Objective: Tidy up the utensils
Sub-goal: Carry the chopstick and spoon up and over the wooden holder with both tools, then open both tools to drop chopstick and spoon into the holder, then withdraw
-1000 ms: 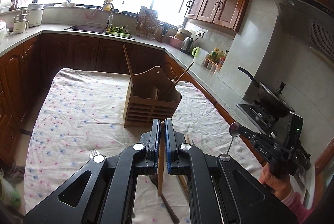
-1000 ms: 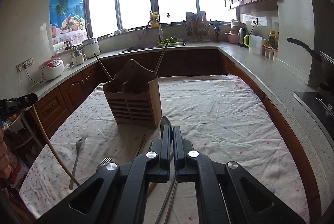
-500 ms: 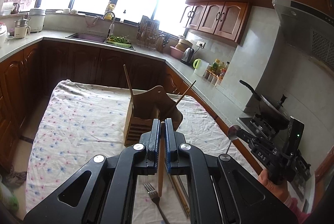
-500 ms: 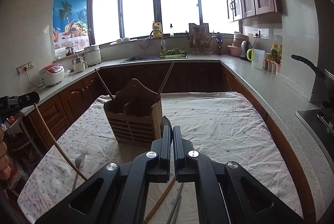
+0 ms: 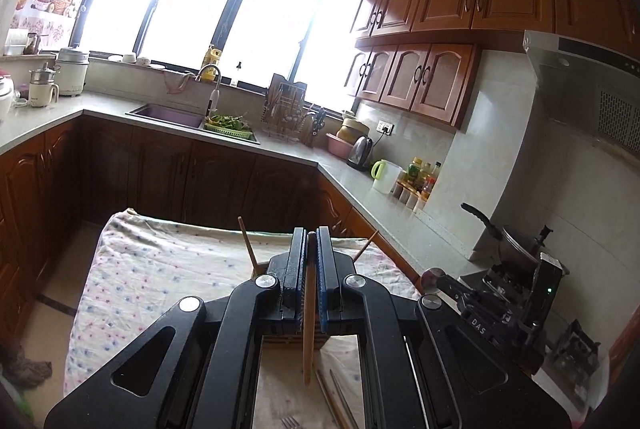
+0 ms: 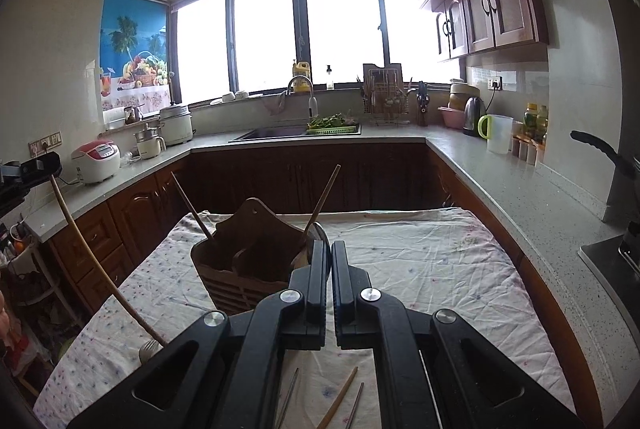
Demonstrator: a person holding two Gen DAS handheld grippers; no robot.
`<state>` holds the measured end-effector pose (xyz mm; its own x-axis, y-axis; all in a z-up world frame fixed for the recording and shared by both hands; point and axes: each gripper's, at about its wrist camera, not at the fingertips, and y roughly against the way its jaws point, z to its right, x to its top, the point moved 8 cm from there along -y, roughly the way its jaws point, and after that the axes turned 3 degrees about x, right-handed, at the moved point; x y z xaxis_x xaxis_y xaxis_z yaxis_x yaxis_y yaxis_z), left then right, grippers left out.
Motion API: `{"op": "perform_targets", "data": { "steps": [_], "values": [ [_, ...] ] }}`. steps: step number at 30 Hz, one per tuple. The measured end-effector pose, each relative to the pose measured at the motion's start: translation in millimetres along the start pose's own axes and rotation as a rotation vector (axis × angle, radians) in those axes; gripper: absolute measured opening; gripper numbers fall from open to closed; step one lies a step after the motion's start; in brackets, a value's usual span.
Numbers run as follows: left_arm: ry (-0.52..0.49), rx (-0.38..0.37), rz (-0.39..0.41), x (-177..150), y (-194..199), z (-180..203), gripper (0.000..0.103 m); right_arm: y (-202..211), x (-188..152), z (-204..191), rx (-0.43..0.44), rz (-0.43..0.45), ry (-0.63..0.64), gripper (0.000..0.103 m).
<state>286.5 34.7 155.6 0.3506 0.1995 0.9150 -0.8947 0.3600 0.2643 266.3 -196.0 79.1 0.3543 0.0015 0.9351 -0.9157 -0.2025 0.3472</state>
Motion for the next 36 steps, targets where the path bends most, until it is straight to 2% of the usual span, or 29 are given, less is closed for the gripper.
{"op": "perform_targets", "data": {
  "steps": [7, 13, 18, 26, 32, 36],
  "values": [
    [-0.004, 0.018, 0.076, 54, -31, -9, 0.004, -31, 50, -3, -0.024, 0.105, 0.025, 0.002],
    [0.015, 0.055, 0.101, 70, -70, -25, 0.004, -65, 80, -10, -0.084, 0.184, 0.091, 0.002],
    [0.075, 0.084, 0.075, 52, -103, -48, 0.004, -94, 76, -25, -0.143, 0.218, 0.206, 0.002],
    [0.113, 0.125, 0.032, 0, -129, -68, 0.004, -119, 34, -51, -0.172, 0.221, 0.317, 0.002],
    [0.092, 0.136, -0.034, -35, -144, -68, 0.005, -132, 5, -50, -0.158, 0.160, 0.289, 0.002],
    [0.065, 0.123, -0.059, -44, -147, -63, 0.005, -136, -10, -46, -0.129, 0.101, 0.256, 0.002]
  ]
}}
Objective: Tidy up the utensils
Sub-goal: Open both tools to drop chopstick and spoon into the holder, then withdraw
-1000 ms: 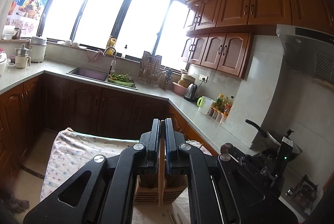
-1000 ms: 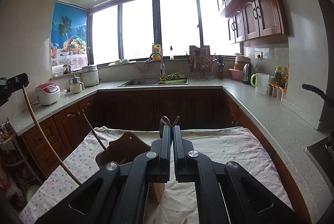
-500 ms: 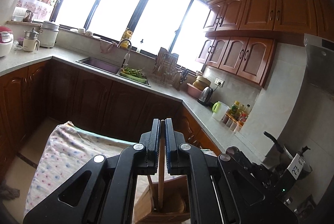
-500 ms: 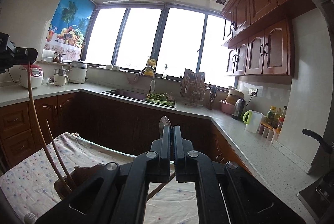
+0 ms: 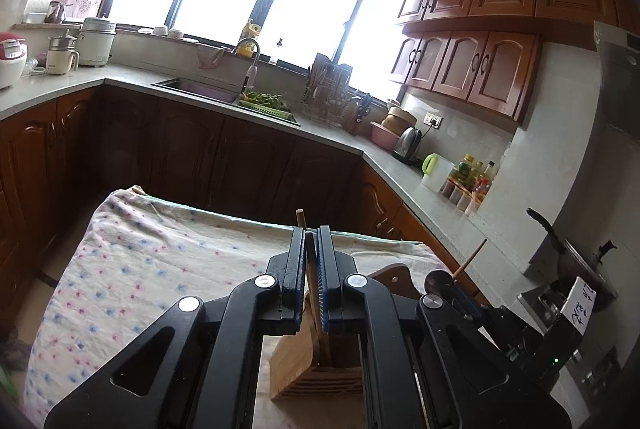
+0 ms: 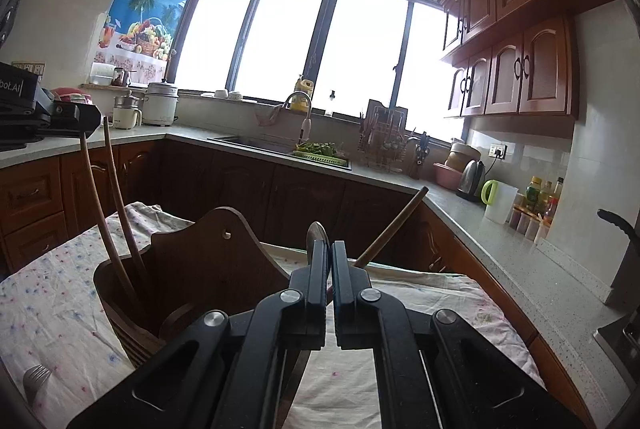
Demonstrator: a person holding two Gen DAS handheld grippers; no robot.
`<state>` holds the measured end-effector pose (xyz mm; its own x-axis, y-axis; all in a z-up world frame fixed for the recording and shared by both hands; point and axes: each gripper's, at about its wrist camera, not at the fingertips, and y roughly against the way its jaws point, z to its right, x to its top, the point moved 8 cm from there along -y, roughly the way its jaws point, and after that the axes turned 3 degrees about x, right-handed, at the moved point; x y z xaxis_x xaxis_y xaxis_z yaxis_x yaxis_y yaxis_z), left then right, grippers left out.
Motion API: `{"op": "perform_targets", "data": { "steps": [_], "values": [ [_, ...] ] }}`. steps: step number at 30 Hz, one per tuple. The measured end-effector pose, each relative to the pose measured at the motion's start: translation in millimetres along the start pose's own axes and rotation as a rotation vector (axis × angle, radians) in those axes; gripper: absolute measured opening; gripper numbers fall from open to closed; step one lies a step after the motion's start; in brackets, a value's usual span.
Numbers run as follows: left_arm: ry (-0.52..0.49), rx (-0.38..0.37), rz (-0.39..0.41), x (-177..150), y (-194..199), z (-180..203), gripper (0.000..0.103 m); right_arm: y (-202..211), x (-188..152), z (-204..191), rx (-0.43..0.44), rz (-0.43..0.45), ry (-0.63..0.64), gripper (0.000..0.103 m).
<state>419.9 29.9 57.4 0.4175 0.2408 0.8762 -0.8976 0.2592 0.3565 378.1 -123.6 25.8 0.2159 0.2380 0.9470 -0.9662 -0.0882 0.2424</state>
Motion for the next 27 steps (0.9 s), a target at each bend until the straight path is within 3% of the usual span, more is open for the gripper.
{"op": "perform_targets", "data": {
  "steps": [14, 16, 19, 21, 22, 23, 27],
  "values": [
    [0.003, 0.010, -0.041, 2, -5, 4, 0.005, -4, -8, 15, 0.095, -0.117, -0.118, 0.003],
    [0.010, 0.001, -0.050, 1, -4, 4, 0.012, -4, -9, 17, 0.105, -0.124, -0.134, 0.004],
    [0.028, 0.017, -0.047, 0, 3, 0, 0.046, 1, -8, 21, 0.122, -0.122, -0.171, 0.006],
    [0.047, 0.016, -0.029, 1, 12, -2, 0.057, 4, -6, 25, 0.133, -0.121, -0.201, 0.017],
    [0.053, 0.021, -0.029, 0, 16, -4, 0.062, 7, -5, 28, 0.141, -0.120, -0.221, 0.032],
    [0.057, 0.034, -0.028, 0, 20, -6, 0.077, 10, -3, 31, 0.150, -0.116, -0.242, 0.043],
    [0.077, 0.064, -0.016, -5, 41, -15, 0.092, 28, 0, 44, 0.183, -0.109, -0.316, 0.061]
  ]
}}
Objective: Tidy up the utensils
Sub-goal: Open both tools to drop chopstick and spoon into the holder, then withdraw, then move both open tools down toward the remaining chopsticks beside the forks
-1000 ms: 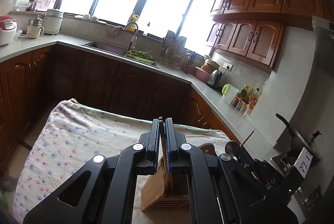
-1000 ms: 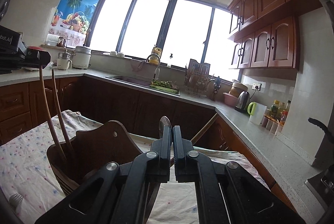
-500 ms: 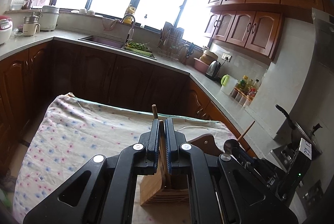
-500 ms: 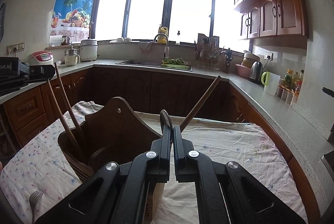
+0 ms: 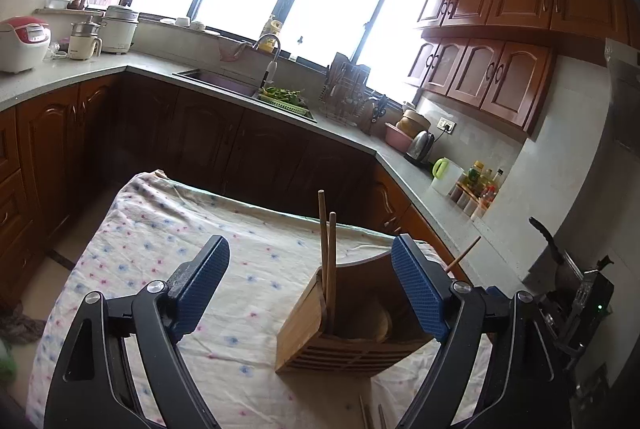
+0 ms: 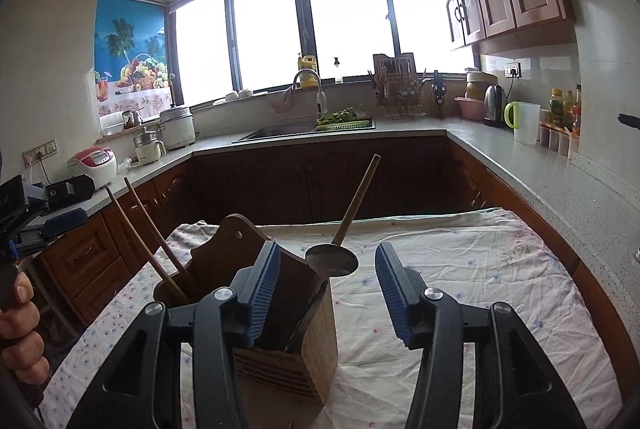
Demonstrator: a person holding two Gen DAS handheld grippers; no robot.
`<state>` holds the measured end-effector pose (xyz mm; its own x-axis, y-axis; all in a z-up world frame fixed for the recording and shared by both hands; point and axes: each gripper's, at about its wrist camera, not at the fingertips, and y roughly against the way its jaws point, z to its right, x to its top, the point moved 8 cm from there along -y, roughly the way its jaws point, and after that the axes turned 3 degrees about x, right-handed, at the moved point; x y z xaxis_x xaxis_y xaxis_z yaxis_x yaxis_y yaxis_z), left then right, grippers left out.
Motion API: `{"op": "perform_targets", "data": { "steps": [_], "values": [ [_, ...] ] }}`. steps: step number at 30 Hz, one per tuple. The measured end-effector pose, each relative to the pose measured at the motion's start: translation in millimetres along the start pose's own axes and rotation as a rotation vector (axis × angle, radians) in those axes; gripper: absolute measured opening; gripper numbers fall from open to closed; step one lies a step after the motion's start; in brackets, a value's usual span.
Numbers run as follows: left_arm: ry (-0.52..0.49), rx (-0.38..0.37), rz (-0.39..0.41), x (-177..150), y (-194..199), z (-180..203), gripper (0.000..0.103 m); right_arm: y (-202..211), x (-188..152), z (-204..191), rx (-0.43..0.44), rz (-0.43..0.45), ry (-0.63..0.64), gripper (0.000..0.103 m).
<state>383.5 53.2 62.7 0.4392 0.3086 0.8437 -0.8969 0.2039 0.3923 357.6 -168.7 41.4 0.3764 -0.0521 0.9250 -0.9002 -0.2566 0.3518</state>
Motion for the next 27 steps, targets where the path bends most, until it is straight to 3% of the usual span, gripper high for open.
{"op": "perform_targets", "data": {
  "steps": [2, 5, 13, 27],
  "values": [
    [0.010, 0.020, -0.005, -6, 9, -6, 0.094, 12, 0, 5, 0.030, 0.004, -0.043, 0.085],
    [0.013, 0.037, -0.033, -18, 20, -11, 0.096, 33, -3, 13, 0.075, 0.007, -0.107, 0.094],
    [0.003, 0.053, -0.129, -71, 52, -18, 0.097, 88, -31, 39, 0.100, -0.052, -0.237, 0.098],
    [-0.016, 0.069, -0.311, -166, 87, -13, 0.097, 175, -120, 83, -0.051, -0.158, -0.337, 0.098]
  ]
}}
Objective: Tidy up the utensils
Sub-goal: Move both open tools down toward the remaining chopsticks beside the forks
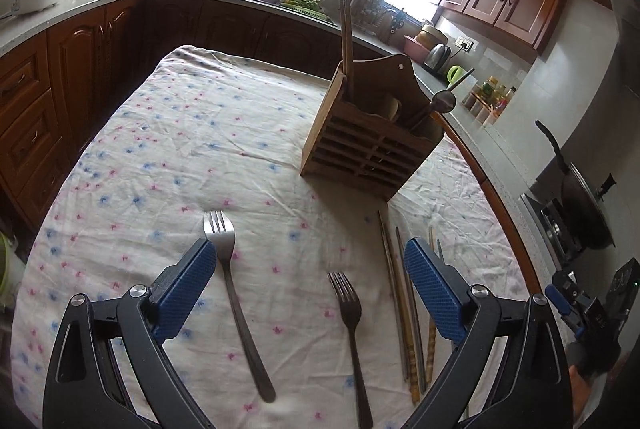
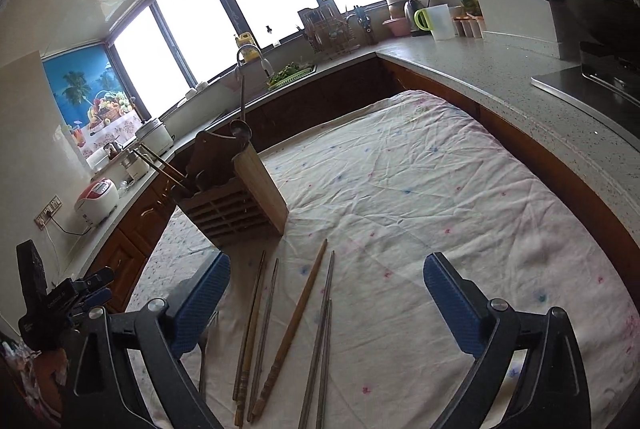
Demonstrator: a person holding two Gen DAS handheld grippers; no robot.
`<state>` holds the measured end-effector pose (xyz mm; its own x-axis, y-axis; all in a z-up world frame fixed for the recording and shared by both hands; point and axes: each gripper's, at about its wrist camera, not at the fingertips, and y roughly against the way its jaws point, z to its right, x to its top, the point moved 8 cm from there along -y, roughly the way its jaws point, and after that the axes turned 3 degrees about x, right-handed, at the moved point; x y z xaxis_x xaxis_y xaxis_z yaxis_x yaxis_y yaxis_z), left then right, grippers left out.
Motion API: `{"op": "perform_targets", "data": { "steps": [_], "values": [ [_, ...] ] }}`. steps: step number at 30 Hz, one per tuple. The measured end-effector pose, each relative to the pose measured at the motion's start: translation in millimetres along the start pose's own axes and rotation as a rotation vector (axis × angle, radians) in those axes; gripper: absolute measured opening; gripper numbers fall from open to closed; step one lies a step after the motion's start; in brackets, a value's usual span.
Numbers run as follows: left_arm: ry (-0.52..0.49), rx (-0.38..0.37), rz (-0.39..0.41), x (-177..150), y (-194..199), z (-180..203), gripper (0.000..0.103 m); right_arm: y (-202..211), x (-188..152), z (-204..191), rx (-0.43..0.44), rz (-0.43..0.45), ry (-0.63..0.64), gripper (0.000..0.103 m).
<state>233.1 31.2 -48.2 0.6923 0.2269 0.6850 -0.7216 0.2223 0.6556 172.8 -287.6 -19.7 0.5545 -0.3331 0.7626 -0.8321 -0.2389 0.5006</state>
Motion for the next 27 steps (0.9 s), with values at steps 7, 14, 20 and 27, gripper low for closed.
{"op": "perform_targets", "data": {
  "steps": [7, 14, 20, 27],
  "values": [
    [-0.017, 0.021, -0.056, -22, -4, 5, 0.097, 5, -36, 17, -0.038, -0.069, -0.016, 0.098],
    [-0.077, 0.015, -0.075, -23, -8, 26, 0.097, 5, -40, 14, -0.026, -0.071, -0.001, 0.098],
    [-0.134, 0.012, -0.103, -22, -21, 44, 0.097, -2, -38, 10, -0.020, -0.084, 0.010, 0.098],
    [-0.178, 0.015, -0.142, -17, -44, 62, 0.091, -16, -34, 13, -0.021, -0.109, 0.006, 0.097]
  ]
}}
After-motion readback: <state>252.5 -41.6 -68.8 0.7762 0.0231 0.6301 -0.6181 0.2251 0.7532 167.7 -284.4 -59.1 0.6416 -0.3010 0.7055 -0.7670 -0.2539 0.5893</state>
